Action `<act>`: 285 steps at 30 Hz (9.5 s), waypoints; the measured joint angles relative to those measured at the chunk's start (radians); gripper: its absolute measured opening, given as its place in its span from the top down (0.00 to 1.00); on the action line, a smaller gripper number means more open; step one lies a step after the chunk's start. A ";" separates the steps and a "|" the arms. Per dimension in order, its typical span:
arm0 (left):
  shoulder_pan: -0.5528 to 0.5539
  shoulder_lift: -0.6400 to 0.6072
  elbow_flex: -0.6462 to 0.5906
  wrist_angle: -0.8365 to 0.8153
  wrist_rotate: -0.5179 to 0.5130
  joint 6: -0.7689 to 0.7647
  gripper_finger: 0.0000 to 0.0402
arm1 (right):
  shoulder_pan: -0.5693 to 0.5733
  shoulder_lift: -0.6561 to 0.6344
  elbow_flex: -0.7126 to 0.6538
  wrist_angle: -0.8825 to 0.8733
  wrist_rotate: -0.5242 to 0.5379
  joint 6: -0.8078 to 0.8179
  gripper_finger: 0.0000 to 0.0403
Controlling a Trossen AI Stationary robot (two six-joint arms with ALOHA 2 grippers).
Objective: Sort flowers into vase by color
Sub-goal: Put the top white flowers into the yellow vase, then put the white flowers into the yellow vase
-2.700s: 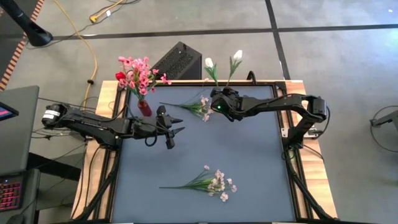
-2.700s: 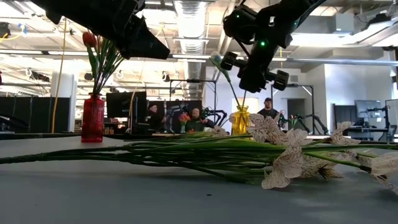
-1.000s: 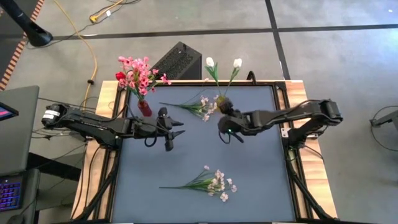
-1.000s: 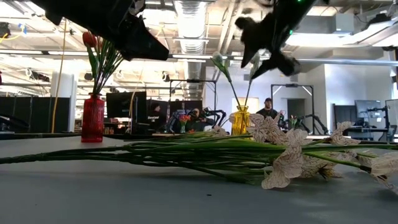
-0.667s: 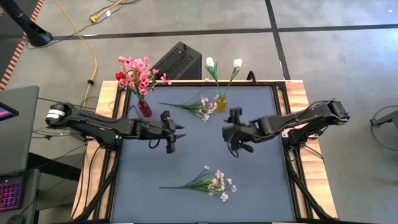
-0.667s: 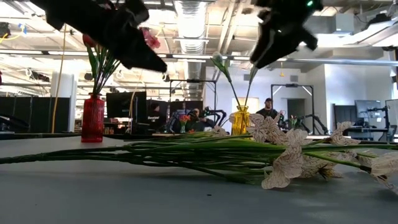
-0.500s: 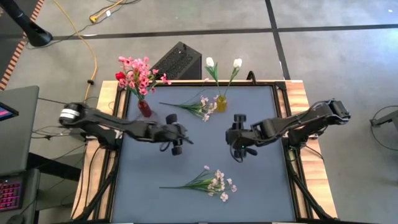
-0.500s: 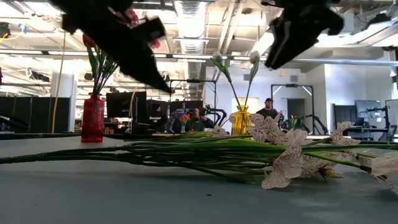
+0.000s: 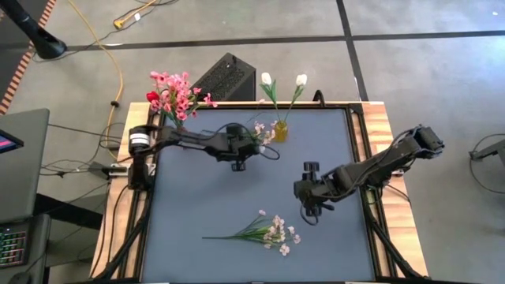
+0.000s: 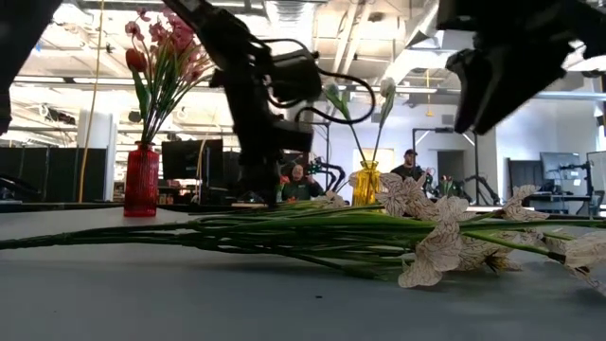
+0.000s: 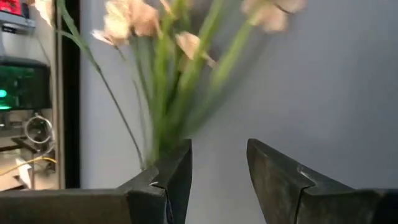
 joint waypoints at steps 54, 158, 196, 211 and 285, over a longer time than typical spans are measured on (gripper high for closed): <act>0.005 -0.031 0.077 -0.353 0.394 -0.268 0.99 | -0.005 0.000 -0.061 0.098 -0.001 -0.098 0.58; 0.089 0.081 0.028 1.304 0.312 -0.050 0.96 | -0.103 -0.305 -0.463 0.725 -0.001 -0.201 0.58; 0.006 -0.090 0.065 0.710 0.313 -0.050 0.71 | -0.102 -0.306 -0.462 0.723 -0.002 -0.184 0.58; -0.230 -0.270 0.066 0.193 0.333 -0.052 0.71 | -0.104 -0.306 -0.462 0.752 -0.002 -0.185 0.58; -0.672 0.000 -0.011 0.017 0.461 -0.811 0.68 | 0.212 -0.305 -0.462 0.760 -0.209 -0.150 0.58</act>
